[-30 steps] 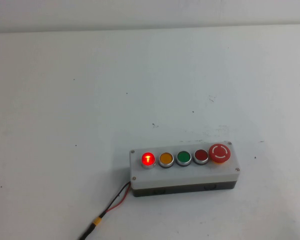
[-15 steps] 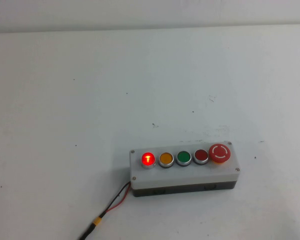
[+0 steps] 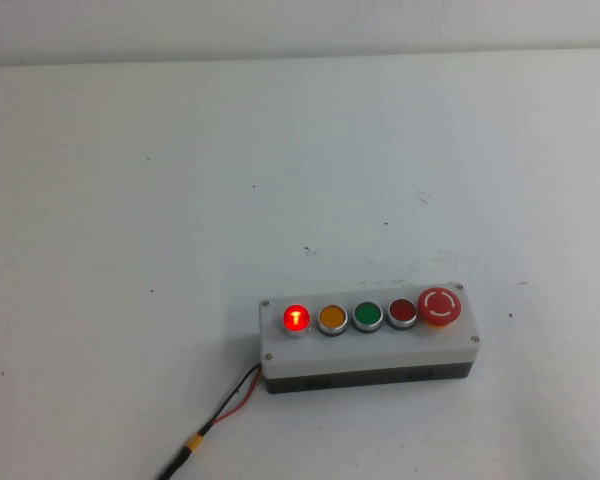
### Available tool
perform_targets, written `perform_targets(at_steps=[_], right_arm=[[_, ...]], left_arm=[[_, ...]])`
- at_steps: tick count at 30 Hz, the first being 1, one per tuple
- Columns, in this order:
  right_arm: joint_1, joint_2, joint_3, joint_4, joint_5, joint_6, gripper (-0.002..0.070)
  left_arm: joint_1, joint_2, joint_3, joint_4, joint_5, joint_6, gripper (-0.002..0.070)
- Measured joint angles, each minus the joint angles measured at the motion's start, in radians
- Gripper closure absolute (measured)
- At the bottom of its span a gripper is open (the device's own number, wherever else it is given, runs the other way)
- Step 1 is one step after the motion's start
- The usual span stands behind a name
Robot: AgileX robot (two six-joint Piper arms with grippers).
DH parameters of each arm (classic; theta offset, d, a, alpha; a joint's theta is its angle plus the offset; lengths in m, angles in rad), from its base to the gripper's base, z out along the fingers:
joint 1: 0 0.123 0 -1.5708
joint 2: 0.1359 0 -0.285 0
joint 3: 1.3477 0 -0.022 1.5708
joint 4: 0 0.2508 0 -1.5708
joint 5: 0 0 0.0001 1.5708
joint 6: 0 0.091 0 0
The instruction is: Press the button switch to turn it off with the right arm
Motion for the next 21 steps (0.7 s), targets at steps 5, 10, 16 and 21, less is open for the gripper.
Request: perform_targets(at_steps=[5,10,16,21], right_arm=[[0.002,0.019,-0.044,0.081,0.126,0.0,0.0691],[0.005,0.253,-0.255,-0.047,0.414,0.0,0.0691],[0.007,0.656,-0.587,-0.273,0.811,0.0,0.0691],[0.011,0.965,-0.808,-0.423,0.957,0.006,0.0691]], left_arm=[[0.0,0.0,0.0,0.0,0.0,0.0,0.0677],[0.0,0.0,0.0,0.0,0.0,0.0,0.0677],[0.0,0.0,0.0,0.0,0.0,0.0,0.0677],[0.0,0.0,0.0,0.0,0.0,0.0,0.0677]])
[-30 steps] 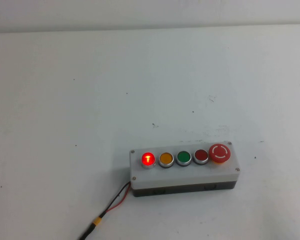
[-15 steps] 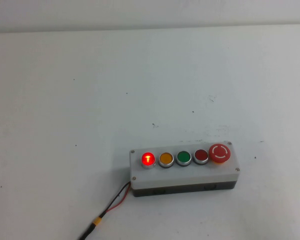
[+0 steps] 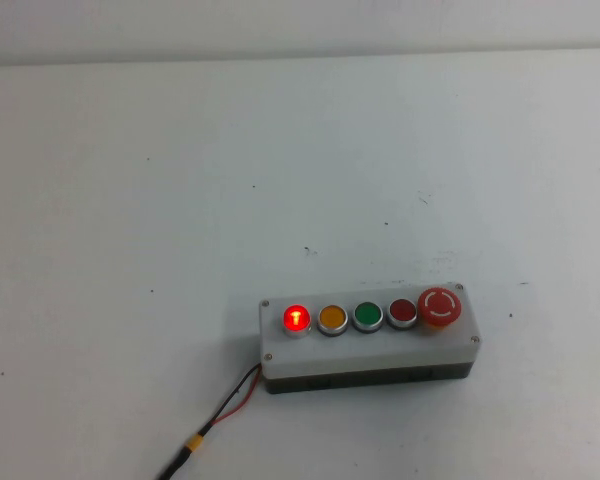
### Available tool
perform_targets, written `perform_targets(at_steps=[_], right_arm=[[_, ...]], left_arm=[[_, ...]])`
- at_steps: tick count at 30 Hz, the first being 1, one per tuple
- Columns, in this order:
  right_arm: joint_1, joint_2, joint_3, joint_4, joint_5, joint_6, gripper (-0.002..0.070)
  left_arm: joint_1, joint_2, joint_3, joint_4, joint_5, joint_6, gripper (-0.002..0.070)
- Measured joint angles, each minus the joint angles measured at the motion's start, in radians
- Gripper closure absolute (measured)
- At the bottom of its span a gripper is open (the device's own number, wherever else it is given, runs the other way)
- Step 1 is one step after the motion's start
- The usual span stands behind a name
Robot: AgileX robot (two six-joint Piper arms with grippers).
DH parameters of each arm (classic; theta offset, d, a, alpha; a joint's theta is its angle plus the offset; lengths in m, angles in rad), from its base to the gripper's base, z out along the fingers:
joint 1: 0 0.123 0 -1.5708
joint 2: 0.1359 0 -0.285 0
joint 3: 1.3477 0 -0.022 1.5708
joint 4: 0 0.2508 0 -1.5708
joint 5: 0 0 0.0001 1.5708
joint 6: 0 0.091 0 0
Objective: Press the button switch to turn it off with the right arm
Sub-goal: Press the button to turn off
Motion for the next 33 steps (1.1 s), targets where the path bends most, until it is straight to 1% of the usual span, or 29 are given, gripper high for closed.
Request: perform_targets(at_steps=[3,4,10,14,19,23,26,29,33], right_arm=[[0.051,0.147,-0.125,-0.06,0.017,0.018,0.0691],[0.086,0.195,-0.166,-0.086,0.017,0.034,0.0691],[0.35,0.464,-0.397,-0.227,0.019,0.136,0.0691],[0.494,0.624,-0.563,-0.25,0.019,0.159,0.0691],[0.629,0.8,-0.737,-0.277,0.022,0.187,0.0691],[0.69,0.929,-0.894,-0.294,0.069,0.195,0.0691],[0.705,1.013,-1.003,-0.313,0.139,0.195,0.0691],[0.705,1.06,-1.062,-0.327,0.181,0.195,0.0691],[0.705,1.071,-1.077,-0.342,0.193,0.197,0.0691]], left_arm=[[0.0,0.0,0.0,0.0,0.0,0.0,0.0677],[0.0,0.0,0.0,0.0,0.0,0.0,0.0677],[0.0,0.0,0.0,0.0,0.0,0.0,0.0677],[0.0,0.0,0.0,0.0,0.0,0.0,0.0677],[0.0,0.0,0.0,0.0,0.0,0.0,0.0677],[0.0,0.0,0.0,0.0,0.0,0.0,0.0677],[0.0,0.0,0.0,0.0,0.0,0.0,0.0677],[0.0,0.0,0.0,0.0,0.0,0.0,0.0677],[0.0,0.0,0.0,0.0,0.0,0.0,0.0677]])
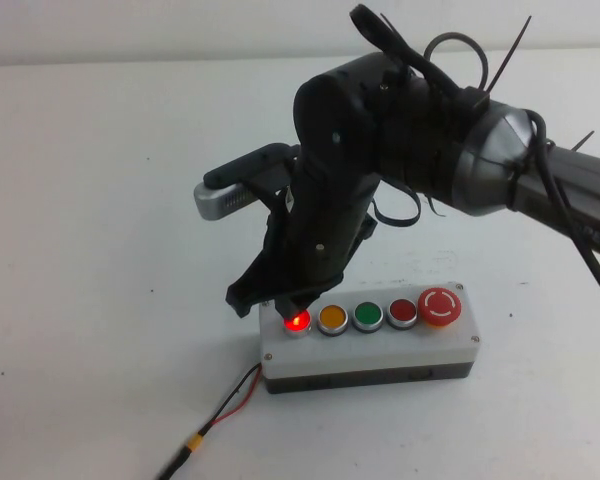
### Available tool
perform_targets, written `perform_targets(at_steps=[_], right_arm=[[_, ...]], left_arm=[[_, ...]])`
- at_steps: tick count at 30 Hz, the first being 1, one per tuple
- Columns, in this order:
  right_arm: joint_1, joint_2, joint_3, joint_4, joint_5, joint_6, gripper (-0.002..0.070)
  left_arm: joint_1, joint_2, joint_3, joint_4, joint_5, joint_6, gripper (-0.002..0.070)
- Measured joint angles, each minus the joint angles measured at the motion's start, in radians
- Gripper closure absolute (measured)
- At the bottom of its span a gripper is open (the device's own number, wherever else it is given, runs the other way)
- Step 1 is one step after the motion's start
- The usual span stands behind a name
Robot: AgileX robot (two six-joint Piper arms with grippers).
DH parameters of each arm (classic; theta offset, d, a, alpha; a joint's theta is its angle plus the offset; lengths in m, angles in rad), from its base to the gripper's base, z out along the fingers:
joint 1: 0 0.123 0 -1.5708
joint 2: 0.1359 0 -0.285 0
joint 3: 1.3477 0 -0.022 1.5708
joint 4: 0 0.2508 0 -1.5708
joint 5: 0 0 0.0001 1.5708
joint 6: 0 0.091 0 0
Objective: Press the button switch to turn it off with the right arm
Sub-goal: Press the button to turn off
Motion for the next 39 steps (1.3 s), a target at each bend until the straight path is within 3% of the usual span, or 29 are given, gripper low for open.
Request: perform_targets(at_steps=[11,39], right_arm=[[0.0,0.013,-0.002,-0.064,0.006,0.024,0.0691],[0.0,0.047,-0.02,-0.031,0.005,0.026,0.0691]], left_arm=[[0.0,0.0,0.0,0.0,0.0,0.0,0.0677],[0.0,0.0,0.0,0.0,0.0,0.0,0.0677]])
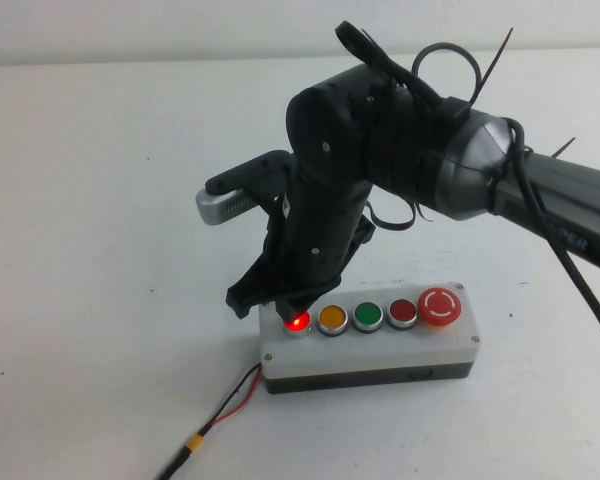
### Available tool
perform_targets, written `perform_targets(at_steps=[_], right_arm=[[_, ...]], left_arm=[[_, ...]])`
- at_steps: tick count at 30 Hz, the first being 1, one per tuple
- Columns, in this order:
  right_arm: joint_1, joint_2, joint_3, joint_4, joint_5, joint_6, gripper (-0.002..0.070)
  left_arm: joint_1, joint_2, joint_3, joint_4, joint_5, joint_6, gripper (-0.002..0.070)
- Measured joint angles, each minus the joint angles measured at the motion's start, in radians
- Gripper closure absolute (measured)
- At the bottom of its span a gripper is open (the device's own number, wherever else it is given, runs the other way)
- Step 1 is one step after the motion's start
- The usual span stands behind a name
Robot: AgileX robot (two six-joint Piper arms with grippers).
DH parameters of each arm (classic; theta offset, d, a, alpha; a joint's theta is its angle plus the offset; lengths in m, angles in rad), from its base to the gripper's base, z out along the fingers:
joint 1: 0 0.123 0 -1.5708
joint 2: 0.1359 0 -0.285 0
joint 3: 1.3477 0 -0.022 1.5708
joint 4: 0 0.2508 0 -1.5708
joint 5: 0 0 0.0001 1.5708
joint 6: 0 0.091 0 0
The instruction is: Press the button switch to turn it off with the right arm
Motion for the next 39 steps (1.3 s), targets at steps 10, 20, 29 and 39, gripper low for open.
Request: perform_targets(at_steps=[10,20,29,39], right_arm=[[0.0,-0.077,0.01,-0.01,0.003,0.0,0.0691],[0.0,-0.411,0.114,-0.075,0.008,-0.019,0.0691],[0.0,-0.854,0.547,-0.099,-0.087,0.048,0.0691],[0.0,-1.219,0.949,-0.11,-0.187,0.055,0.0692]], left_arm=[[0.0,0.0,0.0,0.0,0.0,0.0,0.0677],[0.0,0.0,0.0,0.0,0.0,0.0,0.0677],[0.0,0.0,0.0,0.0,0.0,0.0,0.0677],[0.0,0.0,0.0,0.0,0.0,0.0,0.0677]])
